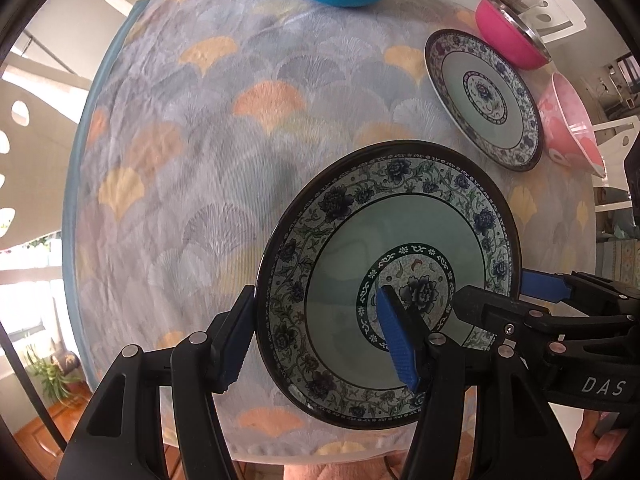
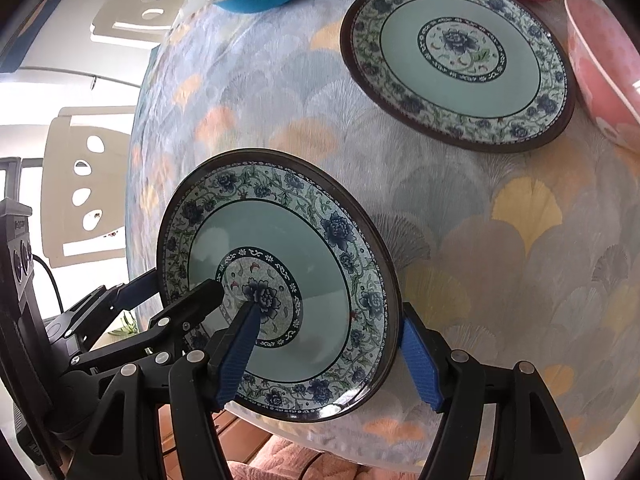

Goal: Organize plates and bowls

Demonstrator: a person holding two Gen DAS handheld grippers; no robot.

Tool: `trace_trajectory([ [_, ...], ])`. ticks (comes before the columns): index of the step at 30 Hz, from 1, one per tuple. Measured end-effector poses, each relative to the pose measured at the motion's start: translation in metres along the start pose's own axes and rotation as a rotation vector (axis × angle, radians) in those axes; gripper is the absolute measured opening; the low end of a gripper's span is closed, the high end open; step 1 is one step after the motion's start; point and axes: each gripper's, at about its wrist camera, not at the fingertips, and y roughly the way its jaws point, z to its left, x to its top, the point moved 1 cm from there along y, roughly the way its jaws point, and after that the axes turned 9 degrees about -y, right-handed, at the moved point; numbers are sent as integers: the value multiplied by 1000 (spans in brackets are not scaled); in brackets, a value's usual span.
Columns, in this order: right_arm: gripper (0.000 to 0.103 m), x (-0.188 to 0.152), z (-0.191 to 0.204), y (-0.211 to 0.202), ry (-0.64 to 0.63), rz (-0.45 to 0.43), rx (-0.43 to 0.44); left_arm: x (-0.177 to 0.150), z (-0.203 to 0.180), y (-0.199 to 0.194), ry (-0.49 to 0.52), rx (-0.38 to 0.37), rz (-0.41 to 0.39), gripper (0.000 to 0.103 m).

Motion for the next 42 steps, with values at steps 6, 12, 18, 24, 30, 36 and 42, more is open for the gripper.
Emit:
trace_trajectory([
  [6, 69, -2, 3, 5, -7, 22, 1, 1, 7, 7, -11, -12, 10, 57],
  [12, 70, -5, 3, 13, -3, 52, 5, -2, 13, 22, -21, -14, 27, 57],
  [18, 70, -2, 5, 17, -11, 70, 1, 0, 12, 22, -29, -16, 28, 57],
  [24, 70, 0, 8, 19, -14, 73, -5, 1, 13, 24, -34, -19, 21, 57],
  [30, 70, -1, 8, 17, -18, 80, -16, 2, 15, 25, -39, -22, 16, 57],
  [36, 72, -3, 4, 18, -4, 84, -5, 4, 18, 21, -44, -55, 13, 57],
  [42, 72, -4, -2, 19, 3, 97, 6, 4, 14, 20, -32, -41, 13, 57],
])
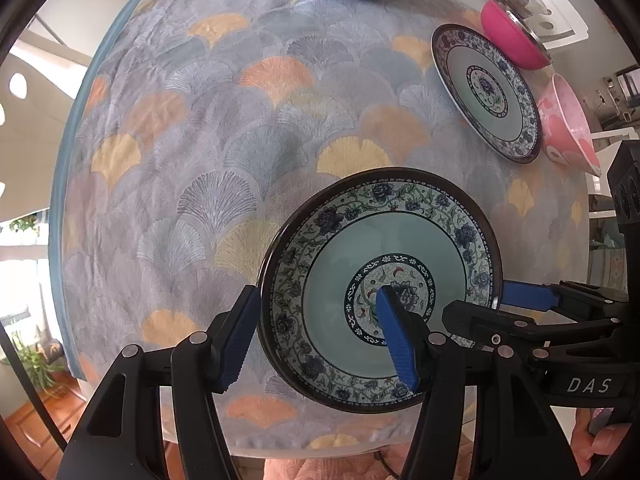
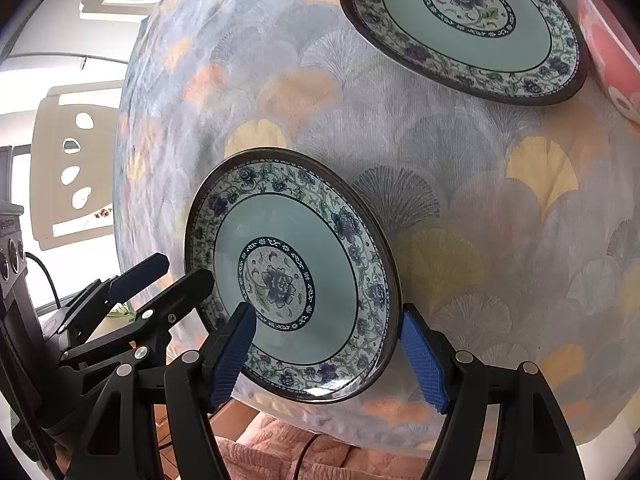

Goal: Organize plates and bowls

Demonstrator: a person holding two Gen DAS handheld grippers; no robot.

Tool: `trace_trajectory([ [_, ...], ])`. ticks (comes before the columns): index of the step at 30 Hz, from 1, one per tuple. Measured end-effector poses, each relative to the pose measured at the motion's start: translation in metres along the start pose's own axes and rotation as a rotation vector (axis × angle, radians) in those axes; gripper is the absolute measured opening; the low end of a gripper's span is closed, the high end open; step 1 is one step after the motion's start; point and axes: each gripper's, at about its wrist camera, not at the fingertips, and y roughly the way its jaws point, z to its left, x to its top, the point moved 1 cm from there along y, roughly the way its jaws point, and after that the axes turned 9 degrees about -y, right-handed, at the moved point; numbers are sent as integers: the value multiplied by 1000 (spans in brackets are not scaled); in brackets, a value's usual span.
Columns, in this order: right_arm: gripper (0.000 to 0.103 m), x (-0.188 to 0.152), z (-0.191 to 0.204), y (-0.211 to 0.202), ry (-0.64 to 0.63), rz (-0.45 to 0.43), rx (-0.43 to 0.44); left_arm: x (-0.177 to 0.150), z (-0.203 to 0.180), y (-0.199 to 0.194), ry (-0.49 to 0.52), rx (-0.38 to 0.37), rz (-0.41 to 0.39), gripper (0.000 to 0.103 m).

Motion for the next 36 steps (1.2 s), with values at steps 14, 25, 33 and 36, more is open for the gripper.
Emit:
trace_trajectory([
  [14, 72, 3, -2, -9, 4, -13, 17, 9, -23, -5, 18, 36, 6, 58],
  [25, 72, 12, -12, -20, 16, -27, 40, 31, -26, -11, 19, 48, 5, 59],
  [33, 72, 18, -31, -39, 44, -62, 46, 53, -38, -23, 47, 68, -10, 59],
  [36, 72, 21, -39, -47, 65, -75, 48, 64, -45, -29, 63, 78, -19, 59],
])
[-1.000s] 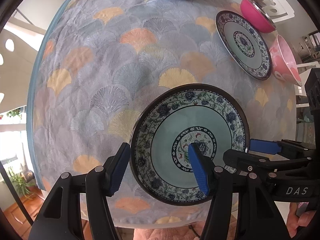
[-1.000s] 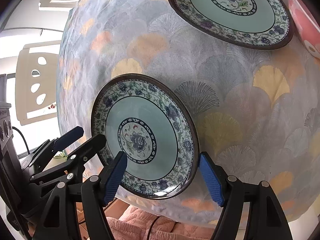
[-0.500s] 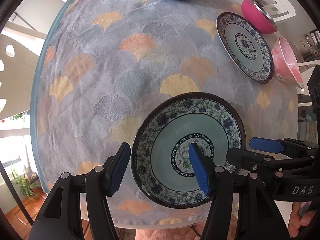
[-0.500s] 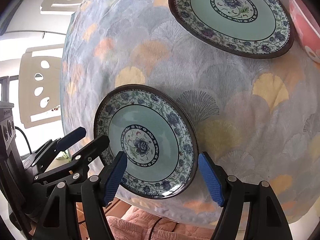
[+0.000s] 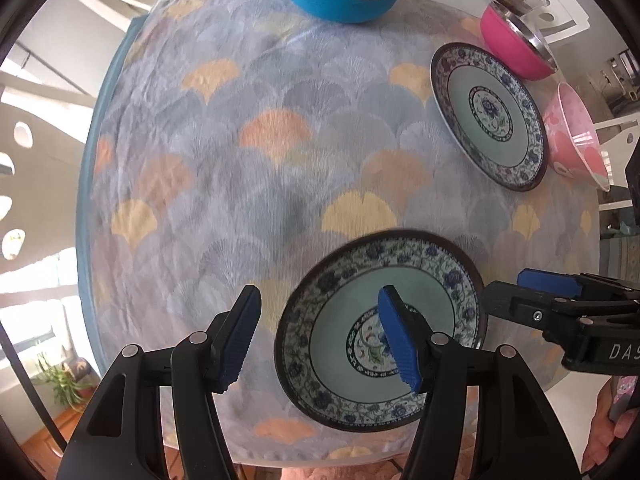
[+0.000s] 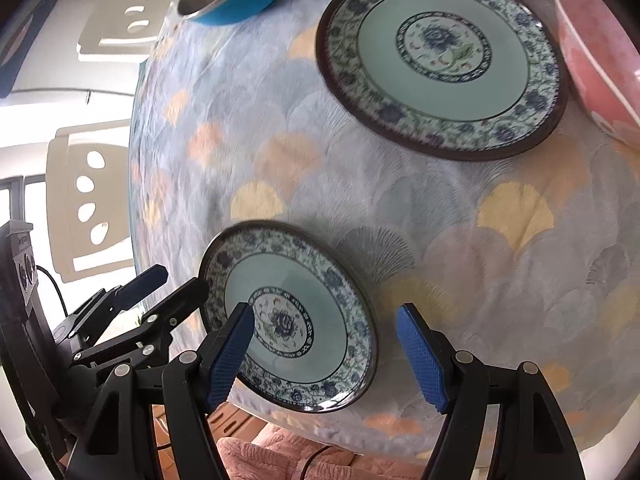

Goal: Organize plates and bowls
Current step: 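Carry the floral plate with both grippers toward the pink bowls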

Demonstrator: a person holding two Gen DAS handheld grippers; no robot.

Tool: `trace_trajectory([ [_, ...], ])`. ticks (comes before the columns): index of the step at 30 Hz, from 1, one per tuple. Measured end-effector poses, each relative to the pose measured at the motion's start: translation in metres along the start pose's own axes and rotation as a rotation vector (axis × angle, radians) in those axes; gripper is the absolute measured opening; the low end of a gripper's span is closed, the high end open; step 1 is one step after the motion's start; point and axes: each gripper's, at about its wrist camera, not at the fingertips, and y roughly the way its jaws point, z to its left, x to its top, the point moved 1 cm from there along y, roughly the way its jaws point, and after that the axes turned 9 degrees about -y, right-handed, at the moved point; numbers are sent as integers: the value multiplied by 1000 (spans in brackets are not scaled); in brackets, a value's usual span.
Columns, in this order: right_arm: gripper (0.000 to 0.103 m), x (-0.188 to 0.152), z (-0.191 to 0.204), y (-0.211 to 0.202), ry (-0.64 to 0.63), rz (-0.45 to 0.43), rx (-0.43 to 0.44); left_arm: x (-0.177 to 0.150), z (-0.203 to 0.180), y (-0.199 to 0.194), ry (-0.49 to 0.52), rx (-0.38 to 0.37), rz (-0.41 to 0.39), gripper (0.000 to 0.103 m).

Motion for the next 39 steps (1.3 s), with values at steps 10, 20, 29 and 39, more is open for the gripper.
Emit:
trace_trajectory([
  [10, 72, 7, -27, -28, 71, -62, 3, 42, -22, -18, 64, -13, -20, 59],
  [20, 72, 15, -56, -53, 175, -167, -24, 87, -56, -27, 149, -33, -65, 59],
  [29, 72, 10, -101, -46, 363, -219, -8, 124, -107, -6, 227, -73, -53, 59],
  [39, 72, 17, -131, -52, 450, -344, -6, 156, -147, 34, 259, -73, -37, 59],
])
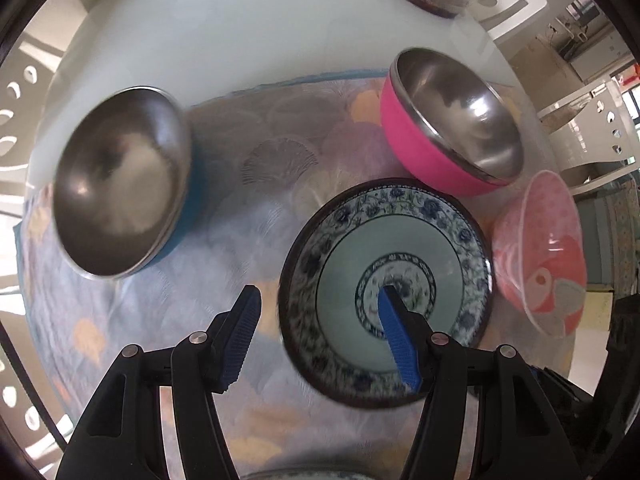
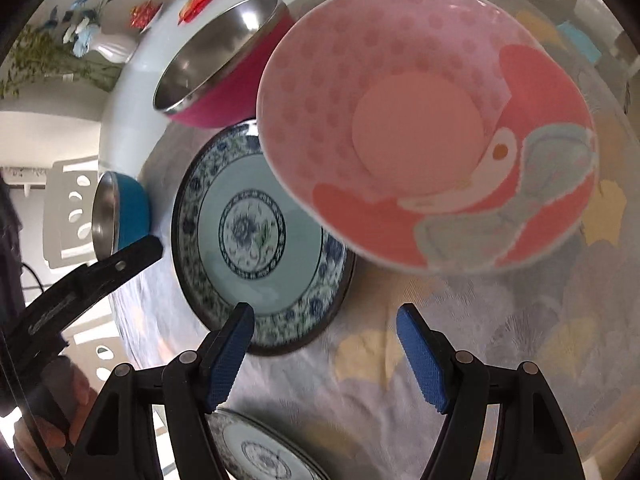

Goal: Organize plates and bowls
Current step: 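Carry the floral plate with both grippers toward the pink bowls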

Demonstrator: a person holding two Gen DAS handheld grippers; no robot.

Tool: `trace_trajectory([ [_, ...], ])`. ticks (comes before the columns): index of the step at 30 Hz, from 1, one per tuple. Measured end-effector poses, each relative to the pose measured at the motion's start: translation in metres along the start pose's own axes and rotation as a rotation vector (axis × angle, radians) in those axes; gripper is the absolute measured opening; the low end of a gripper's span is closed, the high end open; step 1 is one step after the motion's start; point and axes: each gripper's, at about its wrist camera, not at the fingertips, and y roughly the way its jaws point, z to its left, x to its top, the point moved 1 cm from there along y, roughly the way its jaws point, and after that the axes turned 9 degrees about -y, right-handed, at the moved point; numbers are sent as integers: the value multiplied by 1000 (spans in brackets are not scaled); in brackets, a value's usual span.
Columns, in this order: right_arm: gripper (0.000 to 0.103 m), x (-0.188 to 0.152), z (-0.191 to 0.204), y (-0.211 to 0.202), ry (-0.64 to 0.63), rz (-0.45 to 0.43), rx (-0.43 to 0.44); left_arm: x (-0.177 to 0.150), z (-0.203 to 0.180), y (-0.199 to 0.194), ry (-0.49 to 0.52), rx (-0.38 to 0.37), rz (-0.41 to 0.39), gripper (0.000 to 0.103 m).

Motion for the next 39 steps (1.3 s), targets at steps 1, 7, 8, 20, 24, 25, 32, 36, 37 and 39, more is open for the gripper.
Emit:
trace_trajectory([
  [1, 72, 1, 0, 3, 1, 1, 0, 1, -1, 4, 4, -3, 4, 59],
  [7, 72, 9, 3, 12, -14, -34, -39, 8, -4, 24, 19, 7, 27, 59],
  [8, 72, 12, 3, 13, -21, -34, -44, 9, -4, 26, 22, 8, 28, 59],
  [20, 72, 38, 27, 34, -115, -54, -142, 22, -1, 45, 37, 17, 45, 59],
  [24, 74, 44, 37, 39, -134, -55, -155, 22, -1, 45, 35, 9, 37, 59],
  [25, 74, 45, 39, 40, -142, -54, -158, 22, -2, 45, 41, 10, 34, 60],
  [32, 73, 55, 67, 55, -227, -23, -181, 25, -12, 47, 61, 22, 30, 58],
  [36, 73, 58, 79, 62, -251, 5, -206, 19, -22, 43, 86, 40, 26, 54],
  [37, 73, 59, 80, 63, -254, 7, -204, 19, -23, 42, 86, 40, 27, 54],
  [39, 73, 61, 84, 65, -269, 19, -206, 19, -24, 41, 92, 41, 32, 54],
])
